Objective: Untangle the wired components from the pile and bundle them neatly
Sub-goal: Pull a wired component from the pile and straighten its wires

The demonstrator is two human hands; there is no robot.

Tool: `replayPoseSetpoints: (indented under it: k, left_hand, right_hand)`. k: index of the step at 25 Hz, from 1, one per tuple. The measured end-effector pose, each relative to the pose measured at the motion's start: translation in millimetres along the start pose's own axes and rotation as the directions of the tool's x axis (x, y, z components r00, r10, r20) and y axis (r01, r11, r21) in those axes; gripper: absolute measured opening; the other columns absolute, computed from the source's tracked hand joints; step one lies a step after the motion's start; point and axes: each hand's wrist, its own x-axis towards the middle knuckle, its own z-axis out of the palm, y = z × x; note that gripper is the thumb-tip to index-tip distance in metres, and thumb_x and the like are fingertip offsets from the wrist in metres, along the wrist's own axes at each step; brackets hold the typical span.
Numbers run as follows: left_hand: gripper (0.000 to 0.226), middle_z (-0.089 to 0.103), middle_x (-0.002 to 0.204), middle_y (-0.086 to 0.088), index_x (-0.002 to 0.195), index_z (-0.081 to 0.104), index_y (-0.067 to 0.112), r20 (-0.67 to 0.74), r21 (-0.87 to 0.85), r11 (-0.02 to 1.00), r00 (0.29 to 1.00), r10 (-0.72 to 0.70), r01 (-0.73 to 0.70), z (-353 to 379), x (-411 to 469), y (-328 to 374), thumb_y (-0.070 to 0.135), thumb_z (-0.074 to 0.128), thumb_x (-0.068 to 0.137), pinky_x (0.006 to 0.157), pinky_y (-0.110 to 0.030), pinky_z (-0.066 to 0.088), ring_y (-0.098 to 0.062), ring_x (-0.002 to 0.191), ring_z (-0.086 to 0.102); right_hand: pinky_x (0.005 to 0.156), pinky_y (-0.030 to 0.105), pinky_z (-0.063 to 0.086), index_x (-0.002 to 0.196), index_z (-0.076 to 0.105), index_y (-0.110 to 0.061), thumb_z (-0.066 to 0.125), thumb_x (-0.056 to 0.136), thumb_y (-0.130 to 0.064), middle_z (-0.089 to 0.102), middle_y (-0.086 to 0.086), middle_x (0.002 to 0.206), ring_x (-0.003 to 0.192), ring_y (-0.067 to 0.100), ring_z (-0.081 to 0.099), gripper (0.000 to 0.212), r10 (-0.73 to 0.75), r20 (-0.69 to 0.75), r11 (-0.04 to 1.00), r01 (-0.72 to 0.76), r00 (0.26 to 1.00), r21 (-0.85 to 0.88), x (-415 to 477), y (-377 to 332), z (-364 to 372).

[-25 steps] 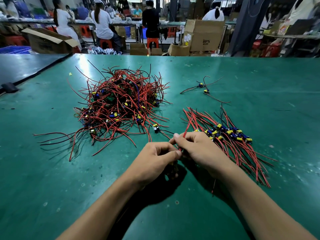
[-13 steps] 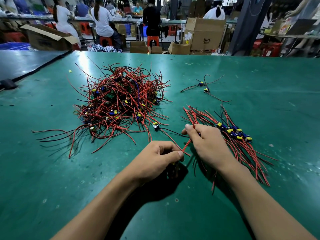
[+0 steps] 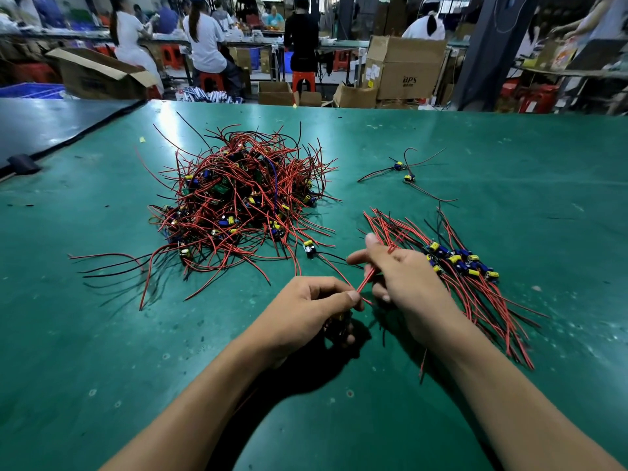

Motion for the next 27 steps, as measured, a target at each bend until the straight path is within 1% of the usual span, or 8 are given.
replayPoseSetpoints:
  k: [3, 6, 9, 12, 17, 21, 24, 27]
  left_hand:
    - [0.014, 0.058, 0.057, -0.008, 0.083, 0.068, 0.000, 0.038, -0.039, 0.999, 0.999, -0.019, 0.020, -1, -1, 2, 0.010, 0.062, 0.091, 0.052, -0.026, 0.050, -0.022, 0.049, 0.058]
    - [0.015, 0.057, 0.058, -0.014, 0.081, 0.070, 0.002, 0.056, -0.016, 1.000, 0.998, -0.012, 0.013, -2, -2, 4, 0.014, 0.065, 0.087, 0.053, -0.025, 0.048, -0.022, 0.050, 0.057]
    - [0.015, 0.059, 0.061, -0.018, 0.082, 0.071, 0.004, 0.054, 0.000, 1.000, 0.999, -0.008, 0.008, -2, -3, 5, 0.016, 0.065, 0.088, 0.055, -0.026, 0.045, -0.023, 0.051, 0.056]
    - [0.015, 0.059, 0.060, -0.015, 0.083, 0.067, 0.002, -0.023, -0.060, 0.998, 1.000, -0.016, 0.015, 0, -2, 3, 0.012, 0.061, 0.092, 0.055, -0.027, 0.050, -0.024, 0.052, 0.060]
    - [0.016, 0.066, 0.067, -0.011, 0.085, 0.067, 0.006, -0.244, -0.168, 0.986, 0.969, -0.030, -0.012, -2, 3, 4, 0.017, 0.060, 0.094, 0.057, -0.027, 0.054, -0.024, 0.061, 0.068]
    - [0.012, 0.070, 0.084, -0.017, 0.087, 0.069, 0.010, -0.308, -0.210, 0.977, 0.951, -0.027, -0.040, -7, 4, 8, 0.019, 0.062, 0.091, 0.057, -0.027, 0.046, -0.025, 0.070, 0.065]
    - [0.012, 0.071, 0.084, -0.014, 0.084, 0.068, 0.013, -0.353, -0.287, 0.954, 0.935, -0.027, -0.081, -11, 3, 14, 0.020, 0.063, 0.091, 0.052, -0.025, 0.049, -0.019, 0.065, 0.064]
    - [0.012, 0.073, 0.083, -0.005, 0.087, 0.064, 0.016, -0.428, -0.314, 0.943, 0.903, -0.034, -0.113, -16, 2, 20, 0.025, 0.060, 0.093, 0.055, -0.025, 0.045, -0.012, 0.063, 0.064]
  right_hand:
    - [0.035, 0.016, 0.023, 0.057, 0.072, -0.013, 0.039, 0.101, -0.058, 0.045, 0.000, 0.048, 0.033, 0.010, 0.032, 0.071, 0.039, -0.090, 0.999, -0.039, 0.995, 0.003, 4, -8, -10]
    - [0.036, 0.016, 0.021, 0.046, 0.062, -0.014, 0.032, 0.102, -0.060, 0.033, -0.001, 0.041, 0.031, 0.010, 0.027, 0.078, 0.197, 0.058, 0.971, -0.203, 0.979, 0.127, 4, -12, -16]
    - [0.039, 0.017, 0.016, 0.050, 0.058, -0.013, 0.036, 0.102, -0.054, 0.027, -0.003, 0.044, 0.029, 0.006, 0.021, 0.070, 0.309, 0.267, 0.849, -0.391, 0.913, 0.355, 3, -16, -21]
    - [0.036, 0.016, 0.015, 0.065, 0.071, -0.012, 0.038, 0.099, -0.059, 0.032, -0.005, 0.050, 0.031, 0.004, 0.023, 0.066, 0.314, 0.308, 0.812, -0.422, 0.898, 0.404, 3, -18, -21]
    - [0.041, 0.016, 0.033, 0.110, 0.071, -0.007, 0.062, 0.087, -0.051, 0.052, -0.005, 0.065, 0.042, 0.006, 0.037, 0.051, 0.236, 0.237, 0.926, -0.292, 0.942, 0.238, 2, -9, -12]
    - [0.047, 0.016, 0.041, 0.103, 0.075, -0.011, 0.065, 0.096, -0.018, 0.062, 0.000, 0.072, 0.048, 0.009, 0.049, 0.014, 0.056, 0.220, 0.998, -0.045, 0.974, -0.054, -3, 0, -6]
    - [0.065, 0.025, 0.053, 0.100, 0.077, -0.022, 0.072, 0.091, -0.021, 0.074, -0.007, 0.081, 0.066, 0.011, 0.066, 0.010, -0.107, 0.301, 0.890, 0.226, 0.948, -0.396, -7, 2, -3]
    - [0.054, 0.014, 0.039, 0.084, 0.074, -0.026, 0.084, 0.077, -0.036, 0.067, -0.015, 0.069, 0.053, -0.002, 0.053, 0.016, -0.218, 0.365, 0.810, 0.376, 0.905, -0.449, -15, 5, 7]
